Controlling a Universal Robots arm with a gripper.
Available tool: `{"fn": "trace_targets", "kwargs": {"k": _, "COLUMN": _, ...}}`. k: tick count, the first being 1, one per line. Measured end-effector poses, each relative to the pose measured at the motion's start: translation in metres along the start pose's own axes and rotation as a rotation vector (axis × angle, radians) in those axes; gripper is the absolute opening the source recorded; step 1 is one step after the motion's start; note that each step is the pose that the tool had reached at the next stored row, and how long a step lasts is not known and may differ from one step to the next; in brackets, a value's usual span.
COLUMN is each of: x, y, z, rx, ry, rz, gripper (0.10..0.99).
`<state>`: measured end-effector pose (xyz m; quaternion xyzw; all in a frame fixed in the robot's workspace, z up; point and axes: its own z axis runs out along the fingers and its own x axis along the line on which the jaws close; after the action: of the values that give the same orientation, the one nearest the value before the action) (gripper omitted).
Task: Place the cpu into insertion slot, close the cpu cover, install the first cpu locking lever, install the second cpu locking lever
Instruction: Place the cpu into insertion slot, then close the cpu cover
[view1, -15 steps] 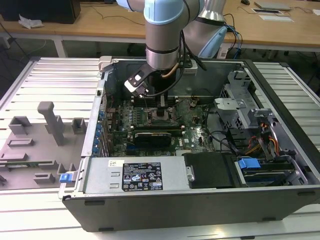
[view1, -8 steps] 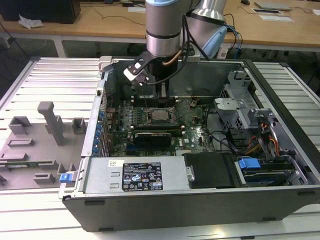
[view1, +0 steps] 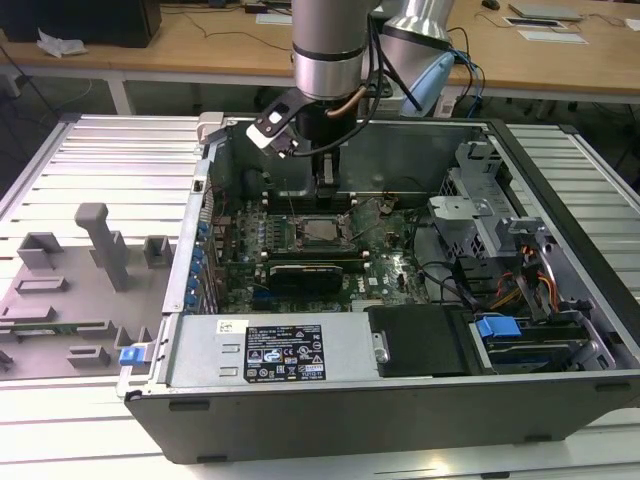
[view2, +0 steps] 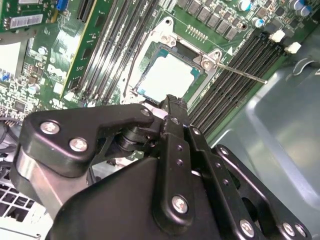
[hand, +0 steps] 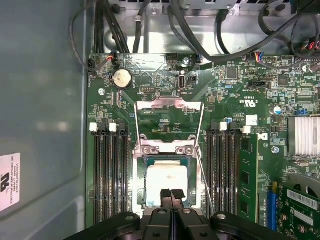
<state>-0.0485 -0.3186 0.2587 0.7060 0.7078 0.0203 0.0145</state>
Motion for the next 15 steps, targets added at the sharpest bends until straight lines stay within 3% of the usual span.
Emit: {"fn": "trace_targets", "kwargs": {"k": 15, "x": -0.0001, "y": 0.0001, "z": -0.0026, "rx": 0.000, "ry": -0.0007, "rz": 0.000, "gripper": 0.106}}
